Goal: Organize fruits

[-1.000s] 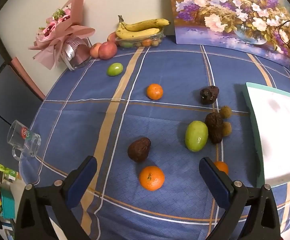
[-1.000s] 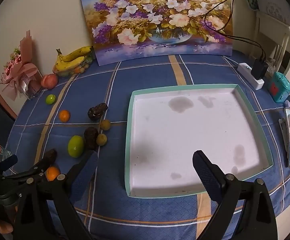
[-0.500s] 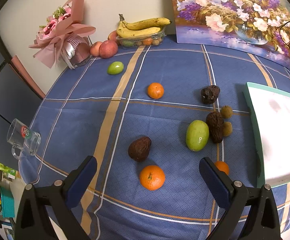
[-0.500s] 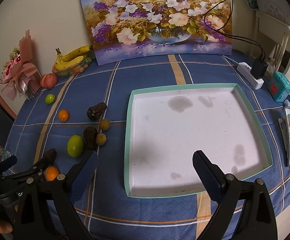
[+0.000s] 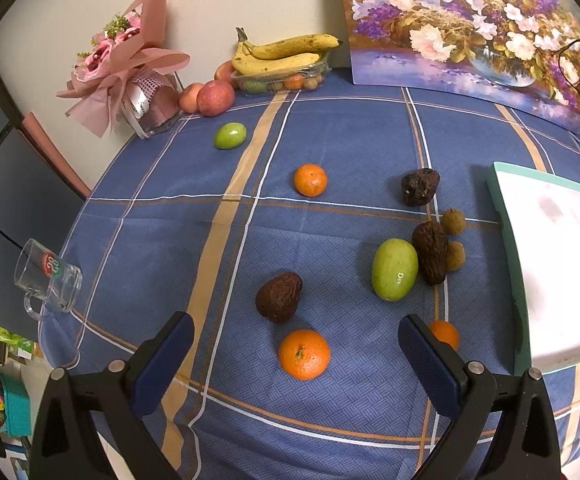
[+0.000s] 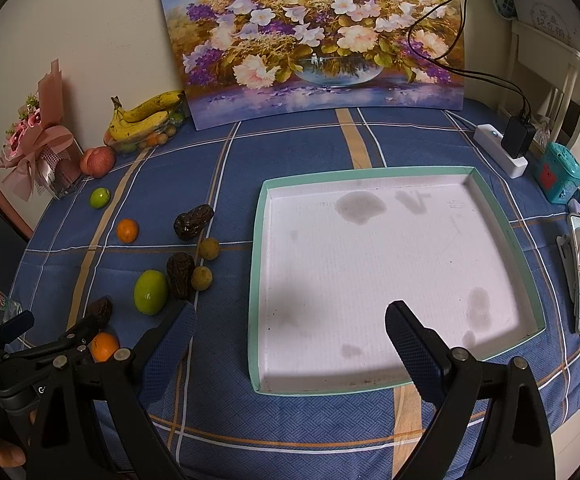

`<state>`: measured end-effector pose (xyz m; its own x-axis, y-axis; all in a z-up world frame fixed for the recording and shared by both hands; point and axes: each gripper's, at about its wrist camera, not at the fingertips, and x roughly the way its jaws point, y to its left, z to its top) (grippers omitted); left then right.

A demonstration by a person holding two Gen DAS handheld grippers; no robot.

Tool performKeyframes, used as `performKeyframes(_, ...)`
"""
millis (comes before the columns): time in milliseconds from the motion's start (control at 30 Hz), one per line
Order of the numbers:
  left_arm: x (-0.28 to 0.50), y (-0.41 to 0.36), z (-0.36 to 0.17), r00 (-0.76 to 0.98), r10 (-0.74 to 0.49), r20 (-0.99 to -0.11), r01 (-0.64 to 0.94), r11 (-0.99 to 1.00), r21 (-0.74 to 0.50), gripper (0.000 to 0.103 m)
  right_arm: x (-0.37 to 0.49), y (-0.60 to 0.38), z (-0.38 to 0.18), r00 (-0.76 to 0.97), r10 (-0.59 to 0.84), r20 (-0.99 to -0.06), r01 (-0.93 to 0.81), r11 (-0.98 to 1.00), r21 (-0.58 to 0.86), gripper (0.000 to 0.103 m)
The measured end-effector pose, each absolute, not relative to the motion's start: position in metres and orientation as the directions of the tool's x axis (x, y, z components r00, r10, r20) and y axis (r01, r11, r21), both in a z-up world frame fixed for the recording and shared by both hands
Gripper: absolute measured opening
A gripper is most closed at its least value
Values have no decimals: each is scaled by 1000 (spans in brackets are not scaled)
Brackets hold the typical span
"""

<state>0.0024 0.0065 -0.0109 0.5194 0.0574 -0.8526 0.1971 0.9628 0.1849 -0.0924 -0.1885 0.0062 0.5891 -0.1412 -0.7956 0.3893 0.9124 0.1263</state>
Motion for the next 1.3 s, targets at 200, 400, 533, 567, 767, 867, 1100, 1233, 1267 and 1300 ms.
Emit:
performKeyframes(200, 2, 6, -11, 518, 58, -853, 197, 963, 185, 103, -92, -189, 6, 589, -141, -796, 389, 912, 126, 96)
performKeyframes(400, 2, 6, -11, 518, 59, -854, 196, 963, 185, 103, -92, -188, 6, 589, -142, -796, 390, 912, 126, 96)
performKeyframes(533, 2, 6, -11, 518, 59, -854, 197, 963, 186, 103, -92, -189, 6, 588, -141, -796, 390, 912, 126, 96)
performKeyframes(567, 2, 6, -12, 517, 59, -854, 197, 963, 186, 103, -92, -189, 6, 588, -141, -796, 390, 912, 126, 96)
performKeyframes(767, 2, 5, -12, 517, 59, -854, 197, 963, 186, 103, -92, -189, 7, 588, -141, -796, 390, 912, 126, 96)
performKeyframes(867, 3, 5, -12, 517, 60, -854, 197, 963, 186, 103, -92, -189, 7, 588, -141, -796, 390, 912, 126, 96)
performKeyframes(1100, 1, 3, -13, 521, 69, -851, 199, 960, 199, 103, -92, -189, 7, 589, -142, -795, 389, 913, 125, 96)
performKeyframes(1233, 2, 4, -13, 518, 69, -853, 199, 960, 198, 103, -92, -187, 4, 589, -145, -795, 385, 915, 118, 96)
performKeyframes(1267, 3, 4, -12, 515, 65, -855, 201, 960, 195, 103, -92, -187, 4, 589, -145, -795, 384, 916, 117, 96)
performKeyframes(1300, 3, 4, -11, 510, 58, -858, 205, 961, 187, 103, -92, -187, 5, 588, -146, -795, 385, 916, 116, 96)
